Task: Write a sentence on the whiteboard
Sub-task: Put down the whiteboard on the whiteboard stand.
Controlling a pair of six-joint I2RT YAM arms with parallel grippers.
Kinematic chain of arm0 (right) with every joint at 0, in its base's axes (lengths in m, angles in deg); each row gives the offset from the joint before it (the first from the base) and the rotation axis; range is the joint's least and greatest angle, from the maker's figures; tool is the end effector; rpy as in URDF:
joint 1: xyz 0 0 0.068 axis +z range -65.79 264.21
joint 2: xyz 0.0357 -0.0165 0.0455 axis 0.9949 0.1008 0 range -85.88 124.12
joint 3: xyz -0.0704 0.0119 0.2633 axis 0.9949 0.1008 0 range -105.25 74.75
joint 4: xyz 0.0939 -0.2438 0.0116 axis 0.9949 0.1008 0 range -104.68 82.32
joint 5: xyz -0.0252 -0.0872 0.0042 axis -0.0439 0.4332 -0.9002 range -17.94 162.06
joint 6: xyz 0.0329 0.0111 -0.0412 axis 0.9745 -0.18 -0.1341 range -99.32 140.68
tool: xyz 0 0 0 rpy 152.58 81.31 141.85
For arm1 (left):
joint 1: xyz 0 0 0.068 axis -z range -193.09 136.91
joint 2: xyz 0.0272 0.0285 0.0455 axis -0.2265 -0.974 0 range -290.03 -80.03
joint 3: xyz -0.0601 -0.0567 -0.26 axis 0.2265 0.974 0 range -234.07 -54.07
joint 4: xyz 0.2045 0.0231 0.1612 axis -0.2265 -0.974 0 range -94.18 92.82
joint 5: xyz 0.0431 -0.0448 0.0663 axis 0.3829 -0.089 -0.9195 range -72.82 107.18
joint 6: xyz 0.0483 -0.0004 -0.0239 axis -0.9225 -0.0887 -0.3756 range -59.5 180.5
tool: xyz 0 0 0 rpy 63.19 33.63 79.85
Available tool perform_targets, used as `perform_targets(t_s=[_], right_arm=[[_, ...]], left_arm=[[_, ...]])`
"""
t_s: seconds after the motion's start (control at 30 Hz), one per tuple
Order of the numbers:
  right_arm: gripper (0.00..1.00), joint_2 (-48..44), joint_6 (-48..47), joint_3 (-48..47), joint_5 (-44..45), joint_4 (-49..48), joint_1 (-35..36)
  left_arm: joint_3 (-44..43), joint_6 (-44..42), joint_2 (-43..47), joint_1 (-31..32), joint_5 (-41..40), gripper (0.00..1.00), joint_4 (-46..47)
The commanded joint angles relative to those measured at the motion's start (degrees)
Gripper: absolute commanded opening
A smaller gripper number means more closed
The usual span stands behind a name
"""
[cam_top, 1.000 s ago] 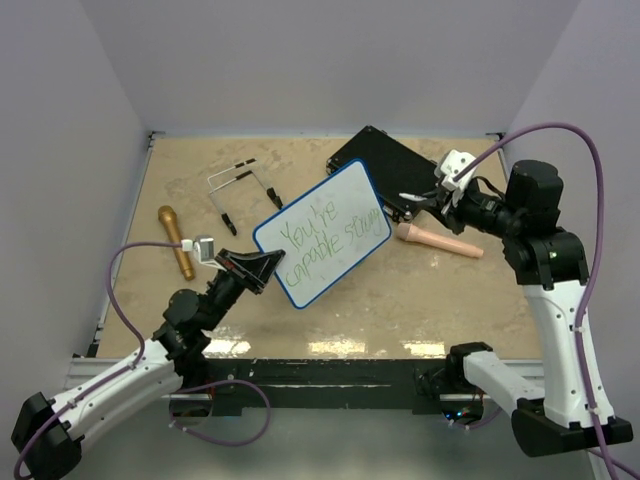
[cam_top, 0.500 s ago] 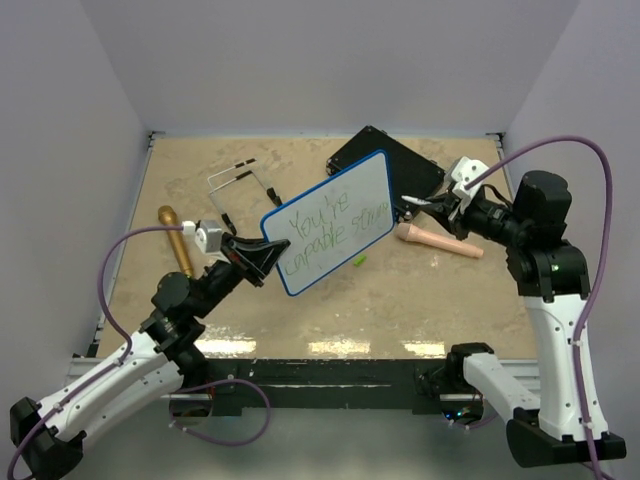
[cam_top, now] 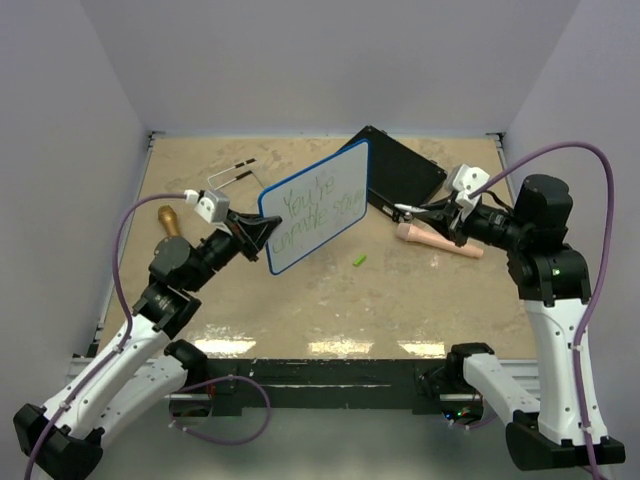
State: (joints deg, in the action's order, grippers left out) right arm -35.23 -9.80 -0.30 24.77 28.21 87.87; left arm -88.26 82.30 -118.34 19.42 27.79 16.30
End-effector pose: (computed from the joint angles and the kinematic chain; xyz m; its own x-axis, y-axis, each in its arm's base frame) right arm 0.1421 0.0353 0.4424 0.1020 -0.3383 -0.9355 -0.7972 0.5347 -0.2803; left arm 0.1391 -0.0963 0.3371 -0.1256 -0.3528 -0.9272 0.6838 0.6463 -0.3386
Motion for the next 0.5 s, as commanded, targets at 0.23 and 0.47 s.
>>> perform_targets(t_s=[0.23,0.47], right_arm=[[0.0,0.8,-2.3,1.5,-5.0,2.7,-0.4],[0.0,2.6,-4.1,1.2,-8.1,4.1,-0.4]], left_arm=[[-16.1,-1.8,-9.8,-14.3,15.8,0.0,8.9],[-20.7,8.6,-19.3,-30.8,31.6,0.0,22.7]])
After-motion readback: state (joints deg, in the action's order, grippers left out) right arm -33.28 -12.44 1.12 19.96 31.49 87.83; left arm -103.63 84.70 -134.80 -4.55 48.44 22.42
